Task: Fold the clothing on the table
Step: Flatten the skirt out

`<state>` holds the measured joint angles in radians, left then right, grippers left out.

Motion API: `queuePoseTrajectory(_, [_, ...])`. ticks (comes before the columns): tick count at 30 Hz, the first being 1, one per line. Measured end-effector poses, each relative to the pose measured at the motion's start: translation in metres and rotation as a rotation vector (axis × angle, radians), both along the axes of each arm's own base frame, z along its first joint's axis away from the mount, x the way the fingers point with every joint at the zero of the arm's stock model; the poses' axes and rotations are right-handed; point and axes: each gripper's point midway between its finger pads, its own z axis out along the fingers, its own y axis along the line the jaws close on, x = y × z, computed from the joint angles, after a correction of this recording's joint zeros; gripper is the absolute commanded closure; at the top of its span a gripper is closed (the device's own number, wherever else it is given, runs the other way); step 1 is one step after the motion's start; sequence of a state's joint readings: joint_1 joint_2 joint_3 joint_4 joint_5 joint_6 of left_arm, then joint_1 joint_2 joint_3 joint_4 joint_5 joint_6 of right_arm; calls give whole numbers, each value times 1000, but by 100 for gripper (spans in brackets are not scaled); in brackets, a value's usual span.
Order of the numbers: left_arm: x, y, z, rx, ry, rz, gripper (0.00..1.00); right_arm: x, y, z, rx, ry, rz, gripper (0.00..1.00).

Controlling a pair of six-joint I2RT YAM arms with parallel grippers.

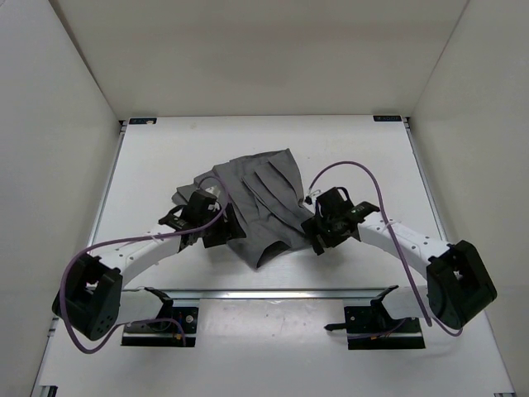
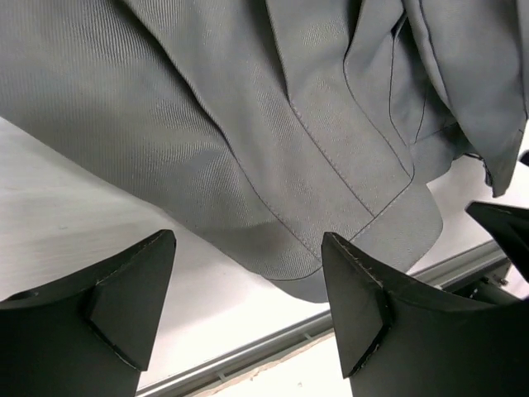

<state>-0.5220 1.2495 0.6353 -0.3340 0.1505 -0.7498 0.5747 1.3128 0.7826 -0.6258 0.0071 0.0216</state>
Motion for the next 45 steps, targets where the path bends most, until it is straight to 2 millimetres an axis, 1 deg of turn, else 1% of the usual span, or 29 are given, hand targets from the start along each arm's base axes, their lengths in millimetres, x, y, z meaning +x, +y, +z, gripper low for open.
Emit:
queuePoseTrajectory(2, [-2,-1,-3,-13,6,4,18,1,1,-3,5,-9,2,30])
queuePoseTrajectory(5, [-5,-3,-5,-24,13,7,18,6,1,-7,-12,-30,19,39])
queuePoseTrajectory(7, [-5,-5,-5,-32,11,7,18,11,0,-10,-29,-45,20,49])
queuePoseTrajectory(8, [-5,-7,-4,-39,9,3,18,13,0,-13,-42,-47,22,53])
queuePoseTrajectory(9, [-5,-9,-3,-45,6,0,18,15,-1,-15,-55,-50,24,60])
queuePoseTrajectory(11, [-5,-14,-2,-57,4,-5,18,18,-3,-21,-82,-46,26,72])
queuePoseTrajectory(13, [-7,-19,-1,-69,3,-12,18,21,-4,-24,-99,-47,25,78])
queuePoseTrajectory(14, [-7,-21,0,-75,3,-16,17,22,-4,-25,-103,-48,27,83])
queuePoseTrajectory(15, [-9,-24,-1,-80,4,-20,17,23,-4,-25,-105,-47,28,86])
queuePoseTrajectory(16, [-10,-27,-1,-84,7,-25,16,24,-3,-25,-103,-48,29,92])
queuePoseTrajectory(17, [-12,-30,-2,-87,12,-30,16,26,-2,-24,-95,-48,24,95])
queuePoseTrajectory(20, [-19,-34,-8,-92,28,-36,14,34,8,-14,-33,-48,1,96])
queuePoseTrajectory(23, [-28,-32,-17,-84,65,-26,10,46,28,2,86,-53,-25,96])
queuePoseTrajectory(27, [-34,-26,-24,-66,96,13,1,59,59,29,239,-56,-35,97])
queuePoseTrajectory(30, [-37,-21,-24,-77,96,49,1,67,83,43,328,-41,-19,97])
queuePoseTrajectory(33, [-38,-16,-25,-95,89,93,4,67,98,46,380,-4,-6,98])
queuePoseTrajectory(35, [-35,-14,-25,-121,77,130,6,65,103,46,399,19,-6,99])
queuePoseTrajectory(37, [-32,-14,-25,-149,72,165,9,62,105,46,417,37,-6,98])
queuePoseTrajectory(39, [-29,-15,-24,-166,64,197,14,61,106,47,429,48,-11,99])
queuePoseTrajectory(43, [-28,-22,-24,-193,67,226,14,63,103,48,442,55,-28,99])
queuePoseTrajectory(44, [-28,-24,-24,-201,68,232,16,65,101,48,443,55,-35,99])
queuePoseTrajectory(45, [-29,-25,-25,-207,72,238,20,67,99,48,444,54,-41,99])
